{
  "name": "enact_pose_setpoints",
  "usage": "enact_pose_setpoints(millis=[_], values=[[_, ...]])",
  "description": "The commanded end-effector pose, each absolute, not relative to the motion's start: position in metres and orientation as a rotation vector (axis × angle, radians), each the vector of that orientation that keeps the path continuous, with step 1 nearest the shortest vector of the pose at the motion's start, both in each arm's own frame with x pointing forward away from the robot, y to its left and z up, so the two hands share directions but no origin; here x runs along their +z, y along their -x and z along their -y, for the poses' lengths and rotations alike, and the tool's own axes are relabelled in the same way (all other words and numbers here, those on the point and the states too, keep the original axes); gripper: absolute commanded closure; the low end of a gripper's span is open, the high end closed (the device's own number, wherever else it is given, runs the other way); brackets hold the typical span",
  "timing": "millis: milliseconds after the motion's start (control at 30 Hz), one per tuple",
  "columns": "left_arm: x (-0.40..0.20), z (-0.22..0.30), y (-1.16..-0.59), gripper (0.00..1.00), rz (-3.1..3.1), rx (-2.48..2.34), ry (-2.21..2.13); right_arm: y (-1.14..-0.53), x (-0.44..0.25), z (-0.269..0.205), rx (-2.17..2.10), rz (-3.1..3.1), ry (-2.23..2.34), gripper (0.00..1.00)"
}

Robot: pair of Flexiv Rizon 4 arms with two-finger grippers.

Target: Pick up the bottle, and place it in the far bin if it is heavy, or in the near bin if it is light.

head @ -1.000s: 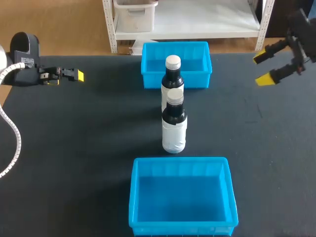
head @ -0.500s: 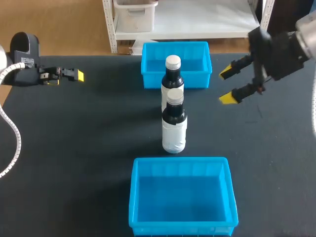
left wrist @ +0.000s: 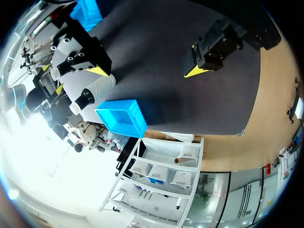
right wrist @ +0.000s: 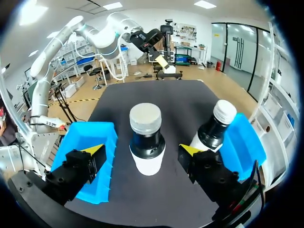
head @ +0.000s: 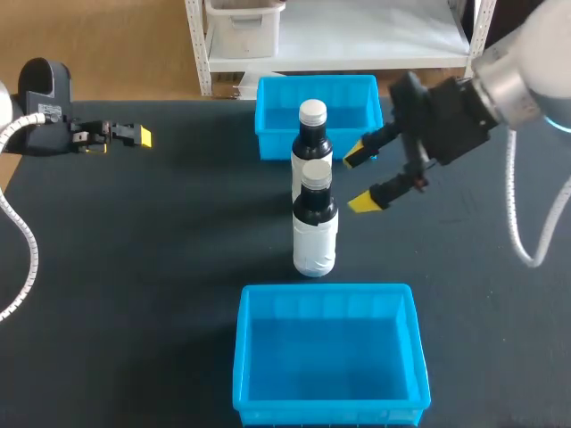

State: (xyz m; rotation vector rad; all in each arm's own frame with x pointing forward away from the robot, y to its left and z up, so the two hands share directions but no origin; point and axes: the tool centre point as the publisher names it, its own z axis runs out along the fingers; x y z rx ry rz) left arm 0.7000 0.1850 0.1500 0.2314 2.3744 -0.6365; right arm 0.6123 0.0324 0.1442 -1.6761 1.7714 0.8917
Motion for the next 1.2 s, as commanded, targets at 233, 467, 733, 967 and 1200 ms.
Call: enact_pose_setpoints(millis=[233,467,733,967,1200], values=[[0.150,-0.185,-0.700,0.00,-2.374,-0.636,-0.231,-0.614,0.133,-0.055,0.902,-1.786,1.694,0.00],[0.150,-0.185,-0.700,0.00,-2.374,-0.636,-0.231,-0.612,0.123,-0.066,0.944,-1.804,1.670,0.00],[0.150,-0.185,-0.700,0.00,-2.374,-0.636,-0.231,-0.614,0.119,-0.073,0.966,-1.803,1.641,0.00],[0.150,-0.185,-0.700,0.00,-2.374,-0.636,-0.231,-0.617,0.118,-0.077,0.984,-1.789,1.627,0.00],[0.150,-0.185,-0.700,0.00,-2.374,-0.636,-0.231,-0.618,0.117,-0.081,1.004,-1.777,1.619,0.00]])
